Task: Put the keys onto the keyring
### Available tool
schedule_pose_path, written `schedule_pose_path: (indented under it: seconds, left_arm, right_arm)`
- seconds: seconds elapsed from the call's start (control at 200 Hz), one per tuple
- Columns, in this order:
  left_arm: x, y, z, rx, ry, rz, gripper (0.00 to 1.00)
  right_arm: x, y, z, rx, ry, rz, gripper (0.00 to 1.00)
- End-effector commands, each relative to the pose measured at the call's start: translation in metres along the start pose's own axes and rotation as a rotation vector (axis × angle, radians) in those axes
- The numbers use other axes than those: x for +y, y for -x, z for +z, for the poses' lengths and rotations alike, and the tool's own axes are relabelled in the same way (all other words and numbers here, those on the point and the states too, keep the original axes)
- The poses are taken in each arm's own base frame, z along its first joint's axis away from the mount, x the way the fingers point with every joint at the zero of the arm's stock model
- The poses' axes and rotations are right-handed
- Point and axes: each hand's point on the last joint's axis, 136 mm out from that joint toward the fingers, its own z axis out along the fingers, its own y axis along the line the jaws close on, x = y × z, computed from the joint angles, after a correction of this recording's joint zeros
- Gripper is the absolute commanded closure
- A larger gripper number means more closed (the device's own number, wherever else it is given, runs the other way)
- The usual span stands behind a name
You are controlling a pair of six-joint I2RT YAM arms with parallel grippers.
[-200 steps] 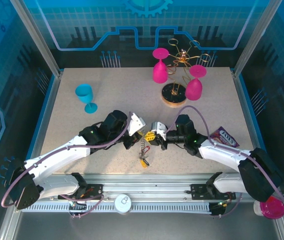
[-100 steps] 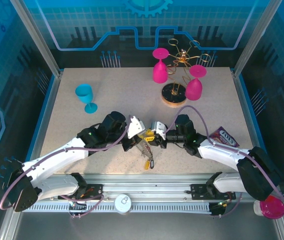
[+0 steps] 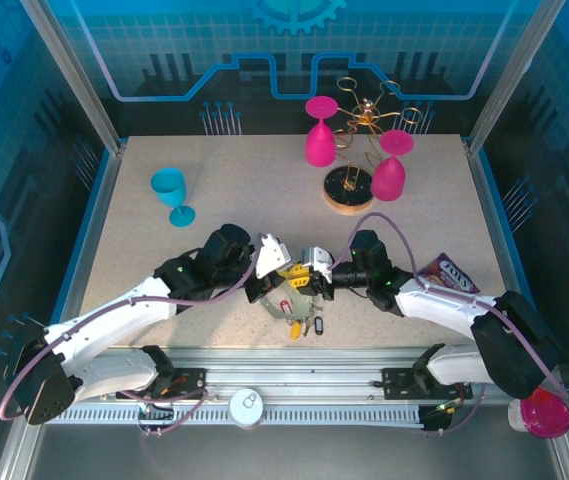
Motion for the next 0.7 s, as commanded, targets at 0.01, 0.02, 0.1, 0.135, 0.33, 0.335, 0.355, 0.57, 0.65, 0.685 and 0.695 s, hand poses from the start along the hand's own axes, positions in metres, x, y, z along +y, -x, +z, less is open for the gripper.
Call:
schedule_pose_path:
  seconds: [0.01,0.02,0.1,0.135,0.33,0.335,0.355,0.57,0.65,0.685,0.695]
  left_arm:
    - [0.013,0.000,-0.002,-0.016,0.074,-0.005,1.00]
    - [0.015,-0.001,-0.002,-0.015,0.083,-0.012,1.00]
    - [0.031,-0.001,-0.004,-0.017,0.181,-0.076,1.00]
    - [0.037,0.000,-0.005,-0.022,0.211,-0.110,0.95]
    - [0.046,-0.005,0.002,-0.076,0.248,-0.453,0.50]
    - [0.046,-0.005,0.002,-0.076,0.249,-0.461,0.50]
    - [0.048,-0.008,0.004,-0.073,0.259,-0.500,0.48]
    - [0.065,-0.052,0.015,0.077,0.447,-1.000,0.49]
    - [0.066,-0.066,0.021,0.198,0.512,-1.107,0.52]
    - [0.068,-0.073,0.023,0.246,0.559,-1.162,0.55]
    - [0.068,-0.075,0.023,0.261,0.570,-1.174,0.55]
  right_arm:
    - [-0.014,-0.005,-0.007,0.024,-0.101,0.009,0.78]
    - [-0.016,-0.007,-0.008,0.028,-0.112,0.016,0.78]
    - [-0.033,-0.015,-0.015,0.057,-0.210,0.101,0.76]
    - [-0.043,-0.019,-0.018,0.080,-0.271,0.156,0.75]
    - [-0.066,-0.055,-0.032,0.226,-0.460,0.500,0.76]
    - [-0.066,-0.056,-0.032,0.228,-0.461,0.508,0.76]
    - [-0.066,-0.058,-0.033,0.235,-0.471,0.534,0.76]
    - [-0.076,-0.081,-0.055,0.281,-0.652,0.711,0.80]
    - [-0.078,-0.082,-0.059,0.279,-0.681,0.722,0.82]
    - [-0.078,-0.082,-0.060,0.275,-0.687,0.722,0.82]
    - [-0.078,-0.081,-0.060,0.271,-0.687,0.721,0.82]
